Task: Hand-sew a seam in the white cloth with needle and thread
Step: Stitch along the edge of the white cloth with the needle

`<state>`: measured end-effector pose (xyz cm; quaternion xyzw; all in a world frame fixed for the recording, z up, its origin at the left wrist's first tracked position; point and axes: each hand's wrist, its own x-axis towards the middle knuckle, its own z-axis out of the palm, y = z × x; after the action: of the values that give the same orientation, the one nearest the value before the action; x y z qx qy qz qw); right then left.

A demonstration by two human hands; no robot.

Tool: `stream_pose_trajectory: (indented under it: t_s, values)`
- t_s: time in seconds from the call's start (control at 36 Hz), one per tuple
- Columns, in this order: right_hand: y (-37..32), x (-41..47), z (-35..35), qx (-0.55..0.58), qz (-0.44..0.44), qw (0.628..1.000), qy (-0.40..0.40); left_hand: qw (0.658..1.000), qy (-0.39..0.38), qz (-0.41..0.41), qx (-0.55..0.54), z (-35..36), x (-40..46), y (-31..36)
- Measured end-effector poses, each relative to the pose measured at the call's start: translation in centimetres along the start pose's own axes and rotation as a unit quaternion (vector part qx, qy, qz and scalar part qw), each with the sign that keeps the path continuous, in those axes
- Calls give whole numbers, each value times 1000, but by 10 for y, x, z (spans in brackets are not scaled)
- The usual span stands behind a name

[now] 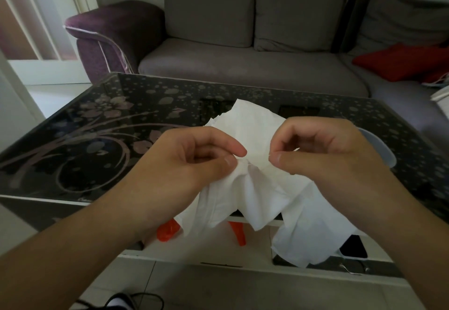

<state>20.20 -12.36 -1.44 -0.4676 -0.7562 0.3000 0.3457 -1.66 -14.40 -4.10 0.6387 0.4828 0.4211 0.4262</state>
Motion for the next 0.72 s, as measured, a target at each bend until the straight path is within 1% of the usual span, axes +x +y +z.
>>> stream_pose_trajectory:
  t_s: [0.17,0.36,0.44,0.5,0.64,0.72]
  values:
    - [4,3,2,-11,30,999,11,1000,-2,2,-1,0,0,-1]
    - [3,4,-3,47,39,998,-19,1000,-11,16,8,0,-1,-2]
    - [6,7,-1,29,67,997,24,999,-22,25,32,-1,-2,-2]
    - [5,9,5,17,76,996,32,999,-25,22,39,0,-2,-2]
    - [4,8,16,24,69,996,-53,998,-36,25,37,0,-4,-1]
    - [5,8,15,29,68,995,-64,998,-42,23,27,2,-4,1]
